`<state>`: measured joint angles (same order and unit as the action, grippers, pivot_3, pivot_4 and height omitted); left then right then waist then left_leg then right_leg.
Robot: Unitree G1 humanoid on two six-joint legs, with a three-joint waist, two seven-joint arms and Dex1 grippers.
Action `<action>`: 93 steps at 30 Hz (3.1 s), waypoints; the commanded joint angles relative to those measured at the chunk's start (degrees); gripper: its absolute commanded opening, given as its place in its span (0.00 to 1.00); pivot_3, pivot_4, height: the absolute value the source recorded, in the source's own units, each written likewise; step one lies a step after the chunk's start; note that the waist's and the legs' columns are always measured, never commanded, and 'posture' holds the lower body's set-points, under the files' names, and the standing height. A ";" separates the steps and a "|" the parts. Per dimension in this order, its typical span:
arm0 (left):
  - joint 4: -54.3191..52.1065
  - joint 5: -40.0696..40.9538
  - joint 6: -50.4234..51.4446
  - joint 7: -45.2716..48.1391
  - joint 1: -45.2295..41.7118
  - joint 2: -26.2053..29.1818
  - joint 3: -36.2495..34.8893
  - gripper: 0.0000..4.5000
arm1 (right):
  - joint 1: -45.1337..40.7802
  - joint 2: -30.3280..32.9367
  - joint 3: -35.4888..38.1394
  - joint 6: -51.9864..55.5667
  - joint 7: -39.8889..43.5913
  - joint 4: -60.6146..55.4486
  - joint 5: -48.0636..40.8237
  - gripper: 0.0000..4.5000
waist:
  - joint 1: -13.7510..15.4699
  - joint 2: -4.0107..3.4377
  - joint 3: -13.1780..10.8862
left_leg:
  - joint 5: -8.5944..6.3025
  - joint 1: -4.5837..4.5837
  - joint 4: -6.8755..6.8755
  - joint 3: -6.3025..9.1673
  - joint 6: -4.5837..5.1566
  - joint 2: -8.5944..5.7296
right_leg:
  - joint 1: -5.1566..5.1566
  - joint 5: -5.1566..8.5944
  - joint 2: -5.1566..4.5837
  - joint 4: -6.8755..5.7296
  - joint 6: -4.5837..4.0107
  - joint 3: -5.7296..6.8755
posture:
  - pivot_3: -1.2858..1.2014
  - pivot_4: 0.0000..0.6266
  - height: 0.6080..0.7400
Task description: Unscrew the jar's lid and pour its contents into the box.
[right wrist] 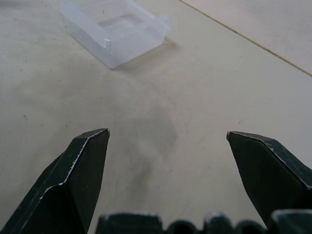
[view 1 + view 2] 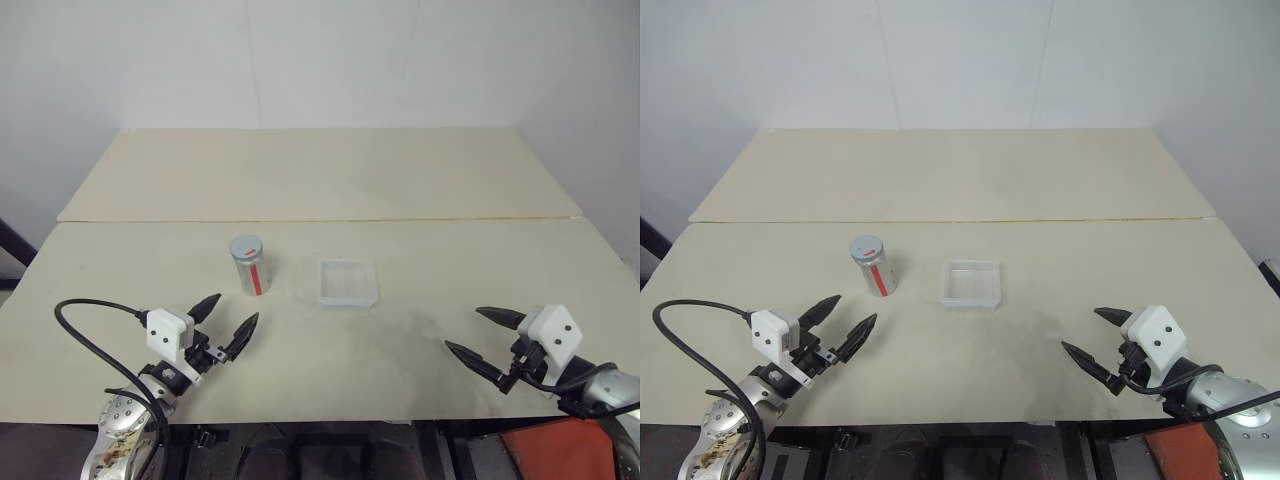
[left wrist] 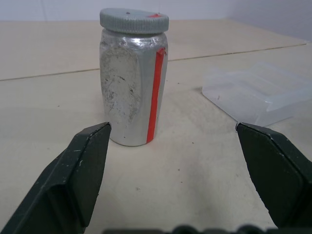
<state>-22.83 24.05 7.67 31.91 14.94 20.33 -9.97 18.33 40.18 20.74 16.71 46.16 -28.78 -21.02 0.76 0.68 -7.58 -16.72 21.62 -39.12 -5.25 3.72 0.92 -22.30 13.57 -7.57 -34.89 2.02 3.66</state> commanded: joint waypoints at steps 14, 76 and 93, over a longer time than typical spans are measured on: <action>-0.29 -1.18 -1.39 -2.23 -2.35 -1.61 1.34 0.99 | -0.76 0.07 0.11 -2.01 -0.32 -1.22 0.33 1.00 | 0.06 0.00 0.00 | 0.00 0.00 0.00 0.00 0.00 0.00 | 0.00 0.00 0.00 0.00 0.00 0.00 | 0.52 0.24 1.00; 36.26 -29.30 -29.18 -38.31 -25.57 -22.42 10.37 0.95 | -5.41 -0.02 -1.87 0.21 -5.43 -4.46 1.33 1.00 | 1.40 0.07 -0.04 | -0.02 0.17 -0.07 0.02 0.06 -0.03 | -0.03 -0.05 -0.02 0.04 0.07 0.15 | 0.52 0.24 1.00; 27.46 -14.69 -21.47 -20.12 -25.69 -16.86 11.01 0.43 | -6.98 -1.24 -2.68 2.14 -7.83 -6.97 1.40 1.00 | 1.02 0.05 -0.03 | 0.01 0.16 -0.08 0.00 0.01 -0.02 | -0.09 -0.05 -0.02 -0.04 0.07 0.13 | 0.52 0.24 1.00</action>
<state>9.02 5.92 -14.65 7.09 -10.16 3.01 0.28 12.40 38.92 17.21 18.57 39.26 -32.72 -18.84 1.77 0.73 -7.61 -16.69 21.83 -39.20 -5.25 3.69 0.91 -22.43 13.53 -7.58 -34.94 2.09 3.79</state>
